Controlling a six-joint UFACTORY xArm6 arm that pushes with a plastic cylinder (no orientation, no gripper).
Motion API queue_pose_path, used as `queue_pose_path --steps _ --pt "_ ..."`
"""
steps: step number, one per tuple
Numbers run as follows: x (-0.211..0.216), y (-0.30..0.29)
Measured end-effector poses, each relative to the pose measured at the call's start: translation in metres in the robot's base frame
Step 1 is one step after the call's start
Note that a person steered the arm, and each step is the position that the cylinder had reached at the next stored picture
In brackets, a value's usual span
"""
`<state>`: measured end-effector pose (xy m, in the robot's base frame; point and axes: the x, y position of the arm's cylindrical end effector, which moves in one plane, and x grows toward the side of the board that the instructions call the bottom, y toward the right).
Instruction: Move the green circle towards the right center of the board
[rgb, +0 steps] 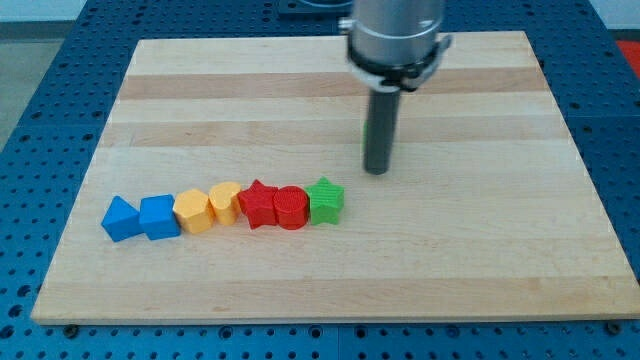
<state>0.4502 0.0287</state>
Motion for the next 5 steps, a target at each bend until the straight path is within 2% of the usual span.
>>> queue_pose_path --steps 1,2,3,4,5 --pt "-0.019 -0.04" --pt "-0.062 -0.001" --pt "-0.085 0.068" --pt "-0.088 0.026" --pt "-0.079 -0.062"
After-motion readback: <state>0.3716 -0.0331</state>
